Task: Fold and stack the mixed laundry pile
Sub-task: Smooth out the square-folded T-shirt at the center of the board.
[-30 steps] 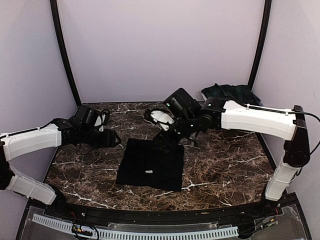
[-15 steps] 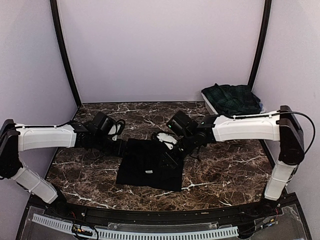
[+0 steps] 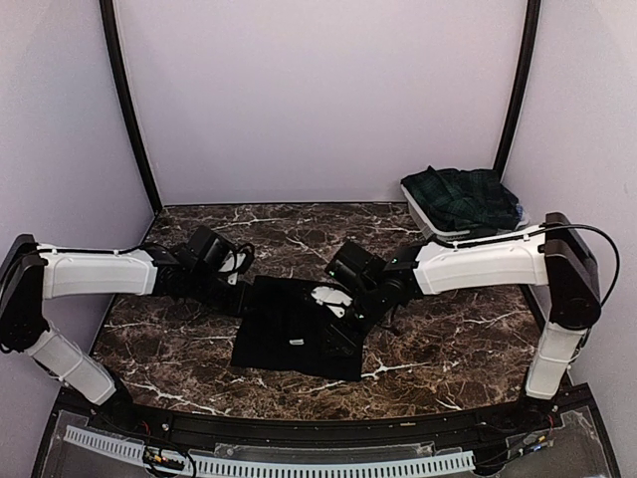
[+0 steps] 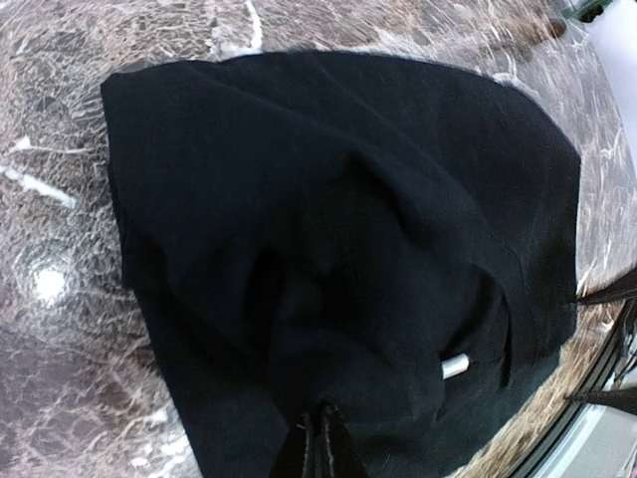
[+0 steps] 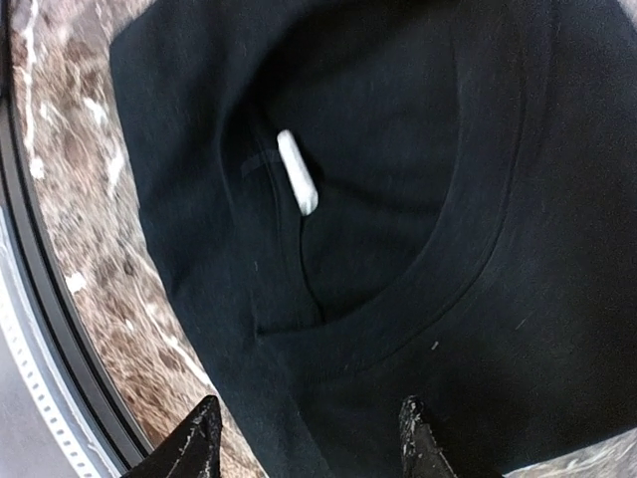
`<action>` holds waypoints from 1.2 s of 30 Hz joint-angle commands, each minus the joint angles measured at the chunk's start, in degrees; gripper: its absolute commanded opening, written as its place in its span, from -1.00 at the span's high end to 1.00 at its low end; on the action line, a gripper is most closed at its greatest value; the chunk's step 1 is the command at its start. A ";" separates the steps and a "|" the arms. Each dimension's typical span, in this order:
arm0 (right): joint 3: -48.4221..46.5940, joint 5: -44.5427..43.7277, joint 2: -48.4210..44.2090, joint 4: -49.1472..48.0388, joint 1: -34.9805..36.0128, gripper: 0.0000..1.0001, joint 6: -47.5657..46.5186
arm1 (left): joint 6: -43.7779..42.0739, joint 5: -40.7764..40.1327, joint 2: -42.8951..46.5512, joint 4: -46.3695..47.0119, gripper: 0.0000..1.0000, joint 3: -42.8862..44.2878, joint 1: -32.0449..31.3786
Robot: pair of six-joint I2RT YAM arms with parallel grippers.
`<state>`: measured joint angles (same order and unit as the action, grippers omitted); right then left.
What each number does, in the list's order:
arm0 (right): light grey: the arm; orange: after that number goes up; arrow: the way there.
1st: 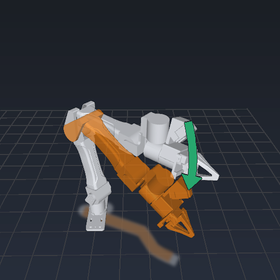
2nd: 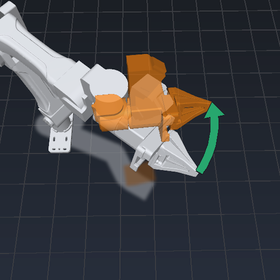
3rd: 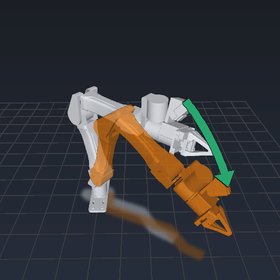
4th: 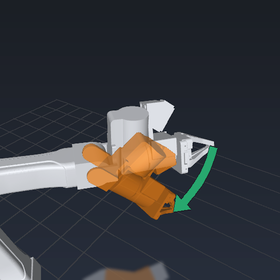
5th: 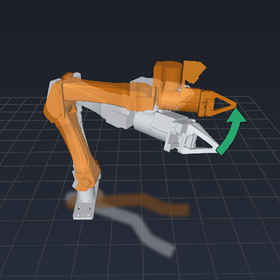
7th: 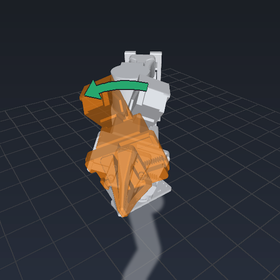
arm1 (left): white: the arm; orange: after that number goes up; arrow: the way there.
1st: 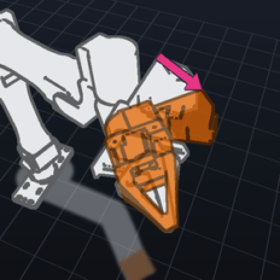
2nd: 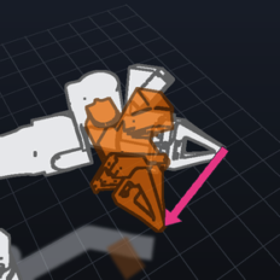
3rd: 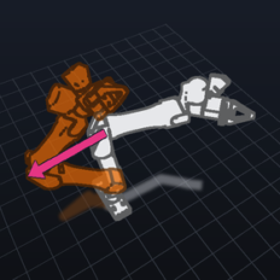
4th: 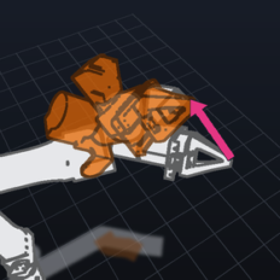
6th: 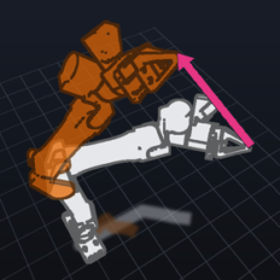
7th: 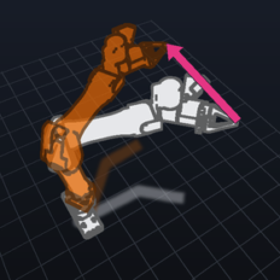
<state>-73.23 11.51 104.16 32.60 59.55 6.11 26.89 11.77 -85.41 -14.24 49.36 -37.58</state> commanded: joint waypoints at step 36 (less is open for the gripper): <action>5.77 -6.31 -9.63 4.97 2.36 0.42 -0.16 | 13.12 -0.46 17.98 -17.08 1.00 -9.45 -4.24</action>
<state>-68.27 4.71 93.89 37.65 60.36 7.42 40.51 11.29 -67.09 -28.56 39.38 -41.54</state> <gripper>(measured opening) 0.147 0.003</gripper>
